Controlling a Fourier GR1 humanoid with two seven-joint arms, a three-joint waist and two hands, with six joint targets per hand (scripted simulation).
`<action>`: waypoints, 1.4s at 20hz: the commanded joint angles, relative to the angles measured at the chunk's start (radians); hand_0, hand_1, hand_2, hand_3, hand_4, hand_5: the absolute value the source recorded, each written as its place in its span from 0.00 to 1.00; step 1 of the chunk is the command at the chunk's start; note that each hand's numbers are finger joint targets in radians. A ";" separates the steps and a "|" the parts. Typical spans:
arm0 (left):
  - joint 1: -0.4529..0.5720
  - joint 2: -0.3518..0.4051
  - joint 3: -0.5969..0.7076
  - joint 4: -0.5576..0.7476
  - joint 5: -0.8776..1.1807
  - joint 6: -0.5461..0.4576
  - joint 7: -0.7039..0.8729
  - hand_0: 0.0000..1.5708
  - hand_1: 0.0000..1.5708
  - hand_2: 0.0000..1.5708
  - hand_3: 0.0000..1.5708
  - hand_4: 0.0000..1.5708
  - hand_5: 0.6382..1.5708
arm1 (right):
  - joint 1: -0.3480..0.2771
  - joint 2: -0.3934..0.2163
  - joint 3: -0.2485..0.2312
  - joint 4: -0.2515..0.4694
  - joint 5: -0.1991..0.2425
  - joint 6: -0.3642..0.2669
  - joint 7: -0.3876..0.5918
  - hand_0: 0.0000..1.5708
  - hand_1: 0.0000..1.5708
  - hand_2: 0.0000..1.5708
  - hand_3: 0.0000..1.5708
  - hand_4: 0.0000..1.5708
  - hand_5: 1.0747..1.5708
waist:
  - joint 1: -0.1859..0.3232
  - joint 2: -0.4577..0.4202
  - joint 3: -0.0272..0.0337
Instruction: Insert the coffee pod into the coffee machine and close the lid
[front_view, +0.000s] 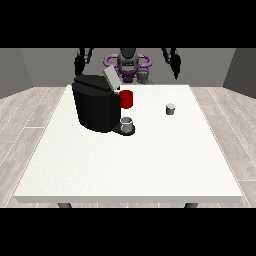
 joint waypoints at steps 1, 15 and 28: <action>-0.005 0.026 0.011 0.053 -0.023 -0.022 -0.055 0.00 0.00 0.00 0.00 0.00 1.00 | 0.032 0.008 0.033 -0.046 0.010 0.026 0.014 0.00 0.00 0.00 0.00 0.00 1.00 | -0.034 -0.008 0.0063; -0.258 0.444 0.055 0.294 -0.234 -0.241 -0.149 0.00 0.00 0.00 0.00 0.00 1.00 | -0.121 0.037 0.102 -0.077 0.197 -0.117 -0.033 0.00 0.00 0.00 0.00 0.00 1.00 | -0.164 0.196 0.0059; -0.430 0.479 0.011 0.610 -0.435 -0.177 -0.277 0.00 0.00 0.00 0.00 0.00 1.00 | -0.262 0.070 0.099 -0.075 0.219 -0.148 0.068 0.00 0.00 0.00 0.00 0.00 1.00 | -0.174 0.342 0.0055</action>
